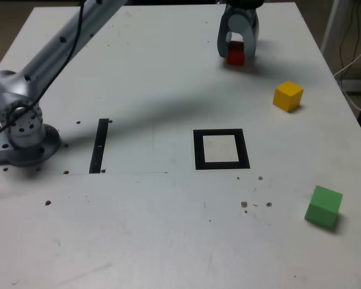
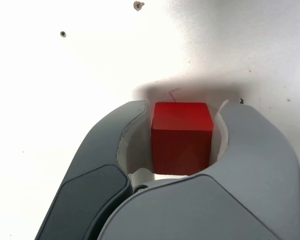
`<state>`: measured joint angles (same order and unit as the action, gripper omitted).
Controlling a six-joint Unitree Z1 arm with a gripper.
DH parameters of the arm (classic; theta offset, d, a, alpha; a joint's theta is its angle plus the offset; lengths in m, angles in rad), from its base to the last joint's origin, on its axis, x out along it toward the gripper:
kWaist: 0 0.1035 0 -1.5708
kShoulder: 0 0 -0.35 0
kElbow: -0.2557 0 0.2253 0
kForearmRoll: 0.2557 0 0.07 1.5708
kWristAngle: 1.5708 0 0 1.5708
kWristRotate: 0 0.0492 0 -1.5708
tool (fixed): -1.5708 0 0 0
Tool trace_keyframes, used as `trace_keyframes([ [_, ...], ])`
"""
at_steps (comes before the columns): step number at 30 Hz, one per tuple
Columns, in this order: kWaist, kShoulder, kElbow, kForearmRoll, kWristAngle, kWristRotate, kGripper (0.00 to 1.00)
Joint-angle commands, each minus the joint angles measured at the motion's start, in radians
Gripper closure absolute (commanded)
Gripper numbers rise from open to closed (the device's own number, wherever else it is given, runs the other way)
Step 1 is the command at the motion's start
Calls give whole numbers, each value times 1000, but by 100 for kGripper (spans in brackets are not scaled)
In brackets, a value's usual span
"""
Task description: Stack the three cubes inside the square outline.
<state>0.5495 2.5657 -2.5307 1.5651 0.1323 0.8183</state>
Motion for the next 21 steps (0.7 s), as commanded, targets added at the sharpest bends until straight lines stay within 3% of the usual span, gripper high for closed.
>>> trace_keyframes([
  [1,-2,-9,-3,11,-3,1,70],
  [10,-20,-114,82,16,-15,-18,70],
  [21,-106,-346,394,-19,-24,-134,70],
])
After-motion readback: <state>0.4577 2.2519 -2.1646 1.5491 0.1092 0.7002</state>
